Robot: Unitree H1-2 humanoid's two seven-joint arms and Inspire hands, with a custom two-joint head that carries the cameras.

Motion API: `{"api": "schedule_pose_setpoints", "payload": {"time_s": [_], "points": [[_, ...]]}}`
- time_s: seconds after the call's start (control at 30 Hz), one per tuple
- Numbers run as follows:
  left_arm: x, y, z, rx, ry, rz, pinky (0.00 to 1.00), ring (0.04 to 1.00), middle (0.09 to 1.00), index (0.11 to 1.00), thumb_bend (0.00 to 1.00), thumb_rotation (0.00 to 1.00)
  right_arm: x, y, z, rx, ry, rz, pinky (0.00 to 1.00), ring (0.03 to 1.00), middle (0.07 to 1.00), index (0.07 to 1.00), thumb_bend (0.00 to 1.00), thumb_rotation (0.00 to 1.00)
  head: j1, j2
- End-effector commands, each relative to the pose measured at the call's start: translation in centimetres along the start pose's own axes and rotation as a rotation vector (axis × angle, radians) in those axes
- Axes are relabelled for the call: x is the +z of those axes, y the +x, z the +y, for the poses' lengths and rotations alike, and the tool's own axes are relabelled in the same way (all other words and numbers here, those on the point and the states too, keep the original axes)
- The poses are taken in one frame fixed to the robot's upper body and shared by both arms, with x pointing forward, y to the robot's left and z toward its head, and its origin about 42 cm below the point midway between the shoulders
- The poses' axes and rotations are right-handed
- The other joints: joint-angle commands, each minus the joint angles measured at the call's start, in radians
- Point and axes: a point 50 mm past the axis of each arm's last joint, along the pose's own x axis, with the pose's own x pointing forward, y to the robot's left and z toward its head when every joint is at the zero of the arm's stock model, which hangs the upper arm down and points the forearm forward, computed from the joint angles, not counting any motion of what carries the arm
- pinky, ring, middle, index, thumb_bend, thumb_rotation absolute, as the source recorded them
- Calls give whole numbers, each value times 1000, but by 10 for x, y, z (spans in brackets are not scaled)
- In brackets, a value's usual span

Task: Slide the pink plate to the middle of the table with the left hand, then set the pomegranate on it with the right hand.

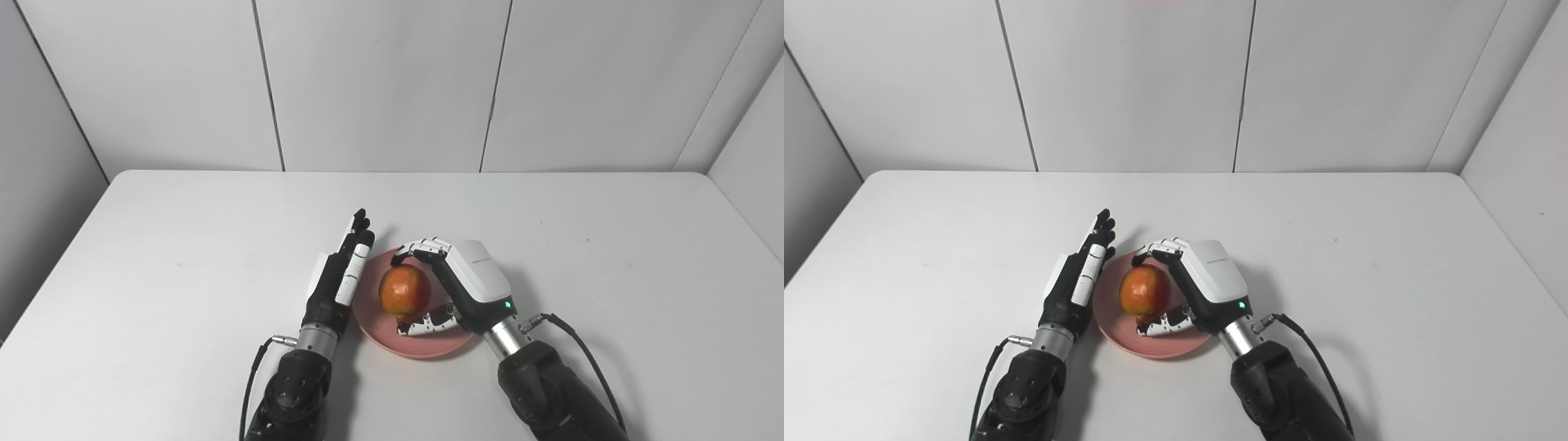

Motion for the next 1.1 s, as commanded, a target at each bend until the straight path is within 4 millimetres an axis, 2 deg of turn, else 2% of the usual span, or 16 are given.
{"api": "schedule_pose_setpoints", "payload": {"time_s": [0.0, 0.03, 0.13, 0.5, 0.6, 0.8, 0.9, 1.07], "points": [[23, 12, -1, -11, 13, -81, 981, 1000, 1000, 1000, 633, 1000, 7, 11, -19, -38, -26, -29, 975, 955, 922, 676, 618, 614, -1, 2], [23, 11, -1, -11, 13, -80, 981, 1000, 1000, 1000, 632, 1000, 7, 10, -21, -33, -22, -29, 992, 982, 947, 713, 647, 723, -1, 2], [23, 11, 0, -8, 22, -78, 983, 1000, 1000, 999, 636, 1000, 9, 7, -25, -20, -13, -33, 999, 997, 966, 738, 666, 785, -4, 2], [23, 11, 3, -2, 33, -75, 972, 998, 1000, 992, 657, 1000, 7, -13, -40, -13, 12, -29, 1000, 1000, 1000, 957, 698, 827, -15, 4], [23, 11, 5, 2, 19, -73, 974, 995, 1000, 991, 659, 1000, 6, -19, -44, -12, 30, -3, 1000, 1000, 1000, 990, 713, 835, -16, 3], [22, 10, 8, 19, 9, -76, 967, 987, 995, 980, 661, 1000, -2, -32, -52, -33, 79, 20, 1000, 1000, 1000, 1000, 718, 815, -20, 4], [21, 10, 11, 57, 4, -87, 944, 973, 980, 965, 654, 1000, -8, -39, -53, -78, 175, 50, 982, 1000, 1000, 1000, 734, 814, -27, 3], [19, 11, 16, 87, -28, -104, 925, 957, 965, 947, 670, 1000, -18, -46, -54, -137, 270, 90, 1000, 1000, 1000, 1000, 755, 910, -33, 1]]}}
